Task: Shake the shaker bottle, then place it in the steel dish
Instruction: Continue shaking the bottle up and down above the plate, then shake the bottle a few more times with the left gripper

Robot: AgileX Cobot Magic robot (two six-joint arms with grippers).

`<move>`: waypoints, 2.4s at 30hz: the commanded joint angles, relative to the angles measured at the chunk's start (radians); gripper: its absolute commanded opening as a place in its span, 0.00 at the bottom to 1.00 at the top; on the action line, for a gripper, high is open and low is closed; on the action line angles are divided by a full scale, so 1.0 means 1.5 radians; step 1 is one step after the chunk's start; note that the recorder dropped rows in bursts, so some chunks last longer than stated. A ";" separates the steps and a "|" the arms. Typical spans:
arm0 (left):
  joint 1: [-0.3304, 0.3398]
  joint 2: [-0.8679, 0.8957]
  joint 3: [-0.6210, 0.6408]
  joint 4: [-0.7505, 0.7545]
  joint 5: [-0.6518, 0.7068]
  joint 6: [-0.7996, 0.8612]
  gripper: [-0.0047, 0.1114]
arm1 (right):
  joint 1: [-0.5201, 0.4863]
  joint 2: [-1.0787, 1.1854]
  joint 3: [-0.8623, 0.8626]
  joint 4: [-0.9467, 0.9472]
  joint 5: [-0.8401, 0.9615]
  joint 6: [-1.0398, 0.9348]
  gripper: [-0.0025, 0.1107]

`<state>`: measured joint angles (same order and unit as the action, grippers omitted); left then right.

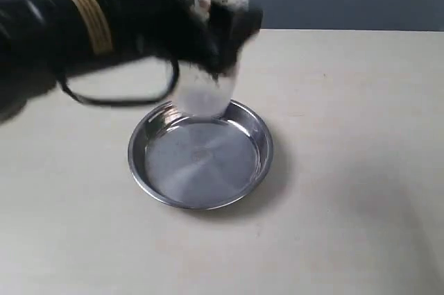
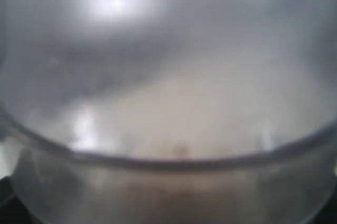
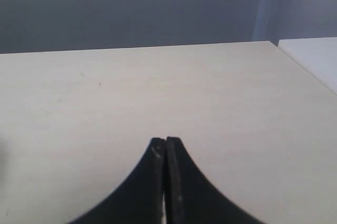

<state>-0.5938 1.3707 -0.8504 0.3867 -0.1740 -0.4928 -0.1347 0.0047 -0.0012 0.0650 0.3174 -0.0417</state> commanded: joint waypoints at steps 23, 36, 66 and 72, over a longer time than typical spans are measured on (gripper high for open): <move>0.023 0.010 0.015 -0.003 0.061 0.014 0.04 | -0.002 -0.003 0.001 0.001 -0.008 -0.001 0.01; 0.012 -0.018 0.023 -0.010 0.038 -0.018 0.04 | -0.002 -0.003 0.001 0.001 -0.008 -0.001 0.01; 0.023 -0.123 -0.032 -0.045 0.014 0.080 0.04 | -0.002 -0.003 0.001 0.001 -0.008 -0.001 0.01; 0.017 -0.036 0.028 -0.078 0.073 0.045 0.04 | -0.002 -0.003 0.001 0.001 -0.008 -0.001 0.01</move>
<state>-0.5611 1.2981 -0.8208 0.2887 -0.1114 -0.4027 -0.1347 0.0047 -0.0012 0.0650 0.3174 -0.0417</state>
